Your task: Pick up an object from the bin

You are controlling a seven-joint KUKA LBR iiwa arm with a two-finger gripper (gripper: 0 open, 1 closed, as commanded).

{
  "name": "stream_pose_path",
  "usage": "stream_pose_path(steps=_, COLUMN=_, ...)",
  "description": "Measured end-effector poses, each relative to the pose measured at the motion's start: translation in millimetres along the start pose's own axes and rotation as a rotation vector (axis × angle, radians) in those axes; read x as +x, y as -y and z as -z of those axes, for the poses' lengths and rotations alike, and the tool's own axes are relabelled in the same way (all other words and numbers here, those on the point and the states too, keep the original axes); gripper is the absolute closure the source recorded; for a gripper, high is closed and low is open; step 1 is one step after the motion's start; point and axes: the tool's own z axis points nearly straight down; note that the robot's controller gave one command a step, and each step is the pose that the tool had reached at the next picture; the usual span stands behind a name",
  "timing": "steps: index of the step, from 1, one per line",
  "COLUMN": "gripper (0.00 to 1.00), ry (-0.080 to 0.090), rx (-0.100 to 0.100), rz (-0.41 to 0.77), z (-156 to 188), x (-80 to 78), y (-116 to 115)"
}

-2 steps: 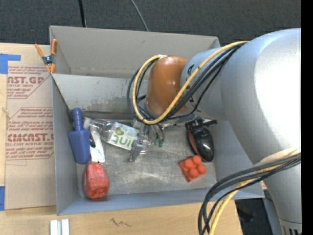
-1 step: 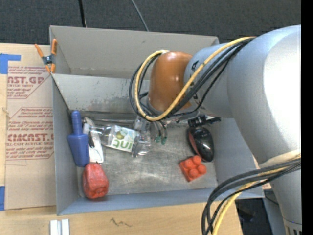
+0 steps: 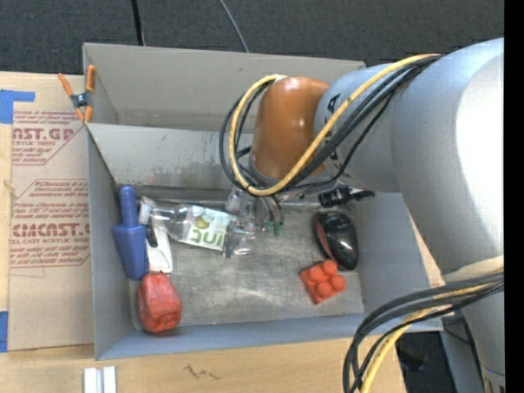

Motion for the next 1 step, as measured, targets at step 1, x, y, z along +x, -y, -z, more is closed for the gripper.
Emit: stream_pose_path(steps=1, gripper=1.00, ry=0.003, rx=-0.001, rz=0.000, z=14.3, x=-0.5, y=-0.3)
